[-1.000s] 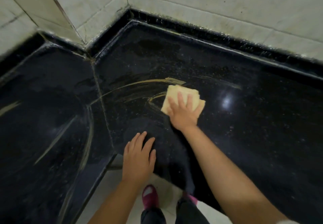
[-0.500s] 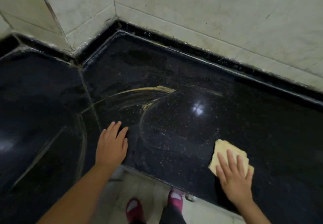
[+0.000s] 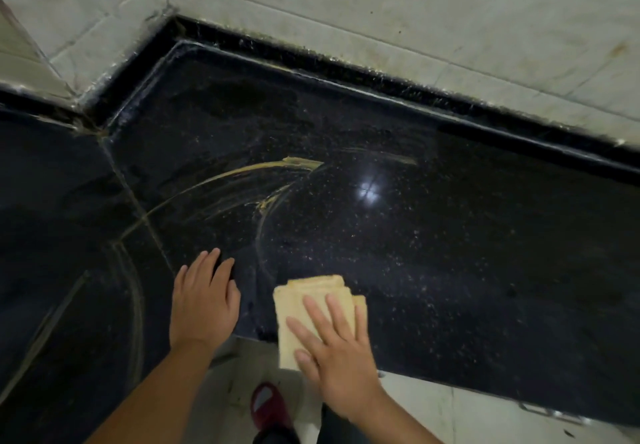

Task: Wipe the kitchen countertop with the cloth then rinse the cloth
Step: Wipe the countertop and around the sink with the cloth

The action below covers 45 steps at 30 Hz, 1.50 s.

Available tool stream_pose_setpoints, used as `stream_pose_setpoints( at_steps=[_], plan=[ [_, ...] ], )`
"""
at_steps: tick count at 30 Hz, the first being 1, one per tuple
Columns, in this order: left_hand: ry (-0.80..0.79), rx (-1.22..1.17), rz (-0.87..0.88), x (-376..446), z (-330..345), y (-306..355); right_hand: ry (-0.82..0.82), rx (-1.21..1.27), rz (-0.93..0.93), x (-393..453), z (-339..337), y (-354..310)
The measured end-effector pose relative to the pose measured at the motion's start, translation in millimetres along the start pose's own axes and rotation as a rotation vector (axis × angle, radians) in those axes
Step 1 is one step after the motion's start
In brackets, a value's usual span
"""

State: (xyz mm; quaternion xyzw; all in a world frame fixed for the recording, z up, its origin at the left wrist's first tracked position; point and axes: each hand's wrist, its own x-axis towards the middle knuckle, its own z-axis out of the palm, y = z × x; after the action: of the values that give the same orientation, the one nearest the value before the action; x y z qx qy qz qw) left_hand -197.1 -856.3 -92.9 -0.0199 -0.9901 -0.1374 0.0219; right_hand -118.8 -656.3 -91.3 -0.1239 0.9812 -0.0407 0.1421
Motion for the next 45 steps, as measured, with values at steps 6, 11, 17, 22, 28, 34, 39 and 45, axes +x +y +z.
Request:
stream_pose_setpoints(
  at_steps=[6, 11, 17, 22, 28, 34, 39, 45],
  plan=[
    [-0.060, -0.034, -0.029, 7.0, -2.0, 7.7, 0.034, -0.003, 0.492, -49.6, -17.0, 120.4],
    [-0.113, -0.058, -0.049, -0.7, -4.5, 11.4, -0.105, 0.258, 0.878, 23.3, -66.5, 138.0],
    [-0.150, -0.043, -0.045, 1.4, -7.2, 12.1, -0.135, 0.108, 0.365, 105.0, -60.8, 47.3],
    [-0.128, -0.017, -0.045, 5.2, -6.0, 6.9, -0.053, -0.028, -0.050, 62.3, -21.5, -18.9],
    [-0.122, 0.039, -0.030, -2.2, -4.1, 7.9, -0.016, -0.068, -0.127, -1.6, -6.6, 25.9],
    [-0.114, 0.081, 0.005, 2.1, -3.9, 8.7, -0.041, 0.063, 0.327, 76.5, -57.5, 67.6],
    [-0.164, 0.119, -0.022, 3.7, -4.4, 9.6, -0.182, 0.146, 0.297, 181.8, -95.1, 41.3],
    [-0.066, 0.130, -0.040, 6.1, -3.3, -1.0, -0.206, 0.012, -0.139, 178.7, -79.0, -24.2]
  ],
)
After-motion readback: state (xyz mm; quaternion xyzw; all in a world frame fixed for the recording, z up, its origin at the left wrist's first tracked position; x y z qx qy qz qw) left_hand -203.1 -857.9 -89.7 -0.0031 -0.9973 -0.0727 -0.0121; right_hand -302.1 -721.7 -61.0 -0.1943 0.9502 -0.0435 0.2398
